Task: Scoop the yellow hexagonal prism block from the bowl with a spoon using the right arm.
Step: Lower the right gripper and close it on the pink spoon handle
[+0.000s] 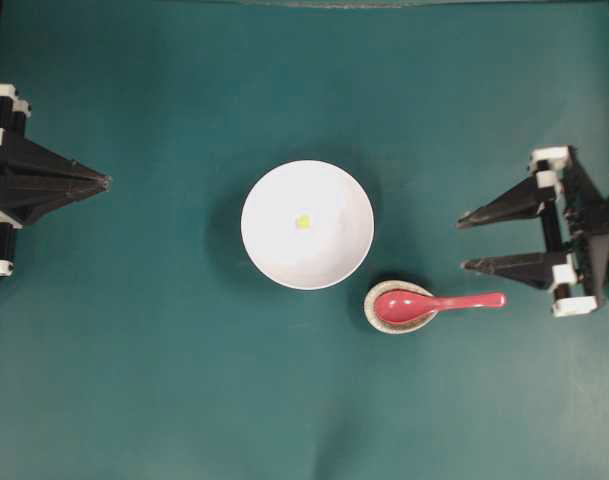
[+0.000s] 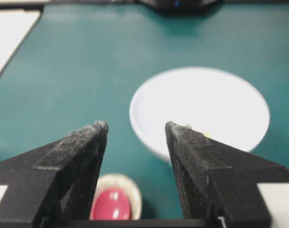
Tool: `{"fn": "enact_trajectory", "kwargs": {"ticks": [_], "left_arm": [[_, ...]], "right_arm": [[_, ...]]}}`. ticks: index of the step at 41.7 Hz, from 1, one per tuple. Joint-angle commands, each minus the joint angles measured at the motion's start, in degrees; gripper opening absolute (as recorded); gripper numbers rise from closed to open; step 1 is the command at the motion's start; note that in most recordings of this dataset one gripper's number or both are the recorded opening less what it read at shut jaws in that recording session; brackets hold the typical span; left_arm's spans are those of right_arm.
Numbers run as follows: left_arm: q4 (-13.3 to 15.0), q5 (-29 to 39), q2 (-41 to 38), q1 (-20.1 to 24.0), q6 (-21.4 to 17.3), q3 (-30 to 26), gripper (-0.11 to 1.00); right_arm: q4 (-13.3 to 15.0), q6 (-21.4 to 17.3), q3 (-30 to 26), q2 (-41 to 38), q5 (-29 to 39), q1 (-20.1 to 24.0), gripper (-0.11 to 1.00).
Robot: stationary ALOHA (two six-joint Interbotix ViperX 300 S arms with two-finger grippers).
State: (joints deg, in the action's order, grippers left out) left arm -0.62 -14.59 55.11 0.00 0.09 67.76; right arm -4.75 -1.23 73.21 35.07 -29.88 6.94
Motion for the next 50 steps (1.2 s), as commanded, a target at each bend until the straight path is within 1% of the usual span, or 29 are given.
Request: {"fn": "enact_trajectory", "kwargs": {"ticks": [1, 6, 11, 15, 26, 30, 31, 34, 38, 42, 50], "left_arm": [[-0.1, -0.4, -0.5, -0.1, 0.0, -1.4, 0.00], [-0.1, -0.3, -0.5, -0.1, 0.0, -1.3, 0.00], [-0.1, -0.3, -0.7, -0.2, 0.0, -1.3, 0.00], [-0.1, -0.4, -0.7, -0.2, 0.0, -1.3, 0.00], [-0.2, -0.4, -0.8, -0.1, 0.0, -1.3, 0.00], [-0.1, -0.4, -0.8, -0.1, 0.0, -1.3, 0.00], [-0.1, -0.4, -0.8, -0.1, 0.0, -1.3, 0.00], [-0.1, -0.4, -0.9, -0.1, 0.0, -1.3, 0.00], [-0.1, -0.4, -1.1, -0.1, 0.0, -1.3, 0.00], [-0.1, -0.4, -1.2, -0.1, 0.0, -1.2, 0.00], [-0.1, -0.4, -1.5, -0.2, 0.0, -1.2, 0.00]], "right_arm": [[-1.5, -0.1, 0.4, -3.3, -4.8, 1.1, 0.58], [-3.8, -0.1, 2.2, -8.8, -12.3, 3.0, 0.58], [-6.2, -0.1, 3.8, -15.0, -21.4, 6.1, 0.58], [-8.0, -0.1, 4.4, -19.9, -27.0, 8.5, 0.58], [-11.8, 0.0, 4.6, -31.2, -37.2, 14.7, 0.58], [-14.1, 0.0, 4.5, -34.0, -39.3, 16.7, 0.58], [-15.1, 0.0, 4.4, -34.8, -39.7, 17.3, 0.58], [-17.3, 0.0, 4.4, -36.3, -40.3, 18.9, 0.58], [-19.3, 0.0, 4.4, -38.1, -40.3, 20.7, 0.58], [-20.3, 0.0, 4.1, -39.6, -40.1, 21.9, 0.58], [-21.0, 0.0, 3.6, -42.5, -39.6, 22.0, 0.58]]}}
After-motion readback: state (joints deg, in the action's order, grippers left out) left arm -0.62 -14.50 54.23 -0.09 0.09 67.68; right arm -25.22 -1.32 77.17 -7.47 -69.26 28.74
